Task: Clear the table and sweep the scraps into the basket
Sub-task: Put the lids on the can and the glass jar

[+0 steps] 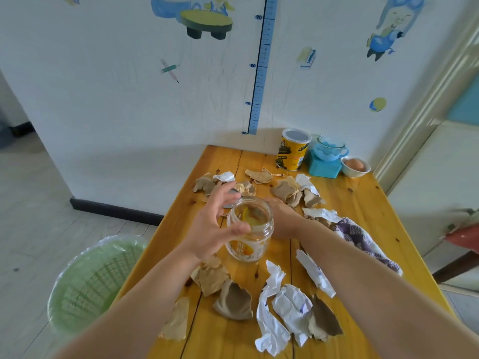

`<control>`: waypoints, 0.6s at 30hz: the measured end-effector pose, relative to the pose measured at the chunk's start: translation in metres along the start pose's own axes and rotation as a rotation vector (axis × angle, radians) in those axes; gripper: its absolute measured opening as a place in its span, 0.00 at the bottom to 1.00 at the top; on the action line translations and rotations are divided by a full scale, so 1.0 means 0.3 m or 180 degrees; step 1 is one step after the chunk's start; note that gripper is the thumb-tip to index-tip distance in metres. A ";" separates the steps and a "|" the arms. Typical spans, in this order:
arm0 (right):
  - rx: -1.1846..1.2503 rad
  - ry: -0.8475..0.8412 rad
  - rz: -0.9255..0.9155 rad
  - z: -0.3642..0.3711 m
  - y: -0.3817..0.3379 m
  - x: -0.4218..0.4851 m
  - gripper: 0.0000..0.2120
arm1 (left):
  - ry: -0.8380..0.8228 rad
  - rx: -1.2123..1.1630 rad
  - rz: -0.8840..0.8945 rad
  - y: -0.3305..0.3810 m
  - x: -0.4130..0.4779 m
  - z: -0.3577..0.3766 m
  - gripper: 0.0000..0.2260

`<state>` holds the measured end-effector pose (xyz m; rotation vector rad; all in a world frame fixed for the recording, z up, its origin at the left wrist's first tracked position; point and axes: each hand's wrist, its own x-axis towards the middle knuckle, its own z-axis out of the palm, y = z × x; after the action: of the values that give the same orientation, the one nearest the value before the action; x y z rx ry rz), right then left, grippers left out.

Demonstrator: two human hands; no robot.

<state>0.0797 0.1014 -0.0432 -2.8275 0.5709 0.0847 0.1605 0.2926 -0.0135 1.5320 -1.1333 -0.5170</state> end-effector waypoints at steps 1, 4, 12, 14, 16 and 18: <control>-0.0022 0.0030 0.0019 0.009 0.011 0.001 0.27 | -0.0074 0.0107 -0.0016 0.004 -0.007 0.009 0.44; 0.0169 0.0065 0.0143 0.033 0.051 0.002 0.29 | -0.0178 0.0421 -0.0010 0.018 -0.019 0.028 0.45; 0.2130 0.0865 0.0449 -0.148 0.017 -0.145 0.24 | -0.0142 0.0574 -0.0214 0.013 -0.019 0.054 0.48; 0.2846 0.0985 0.0177 -0.203 -0.025 -0.193 0.21 | -0.0093 0.0543 -0.0306 0.009 -0.016 0.057 0.44; 0.2821 0.0823 -0.0372 -0.230 -0.073 -0.239 0.20 | -0.0046 0.0461 -0.0362 0.009 -0.012 0.065 0.41; 0.2279 0.0637 -0.0723 -0.219 -0.108 -0.259 0.21 | 0.0001 0.0365 -0.0363 0.009 -0.009 0.071 0.39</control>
<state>0.0210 0.1422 0.0363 -2.1827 0.2398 -0.3735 0.1411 0.2845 -0.0179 1.7032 -1.0957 -0.5362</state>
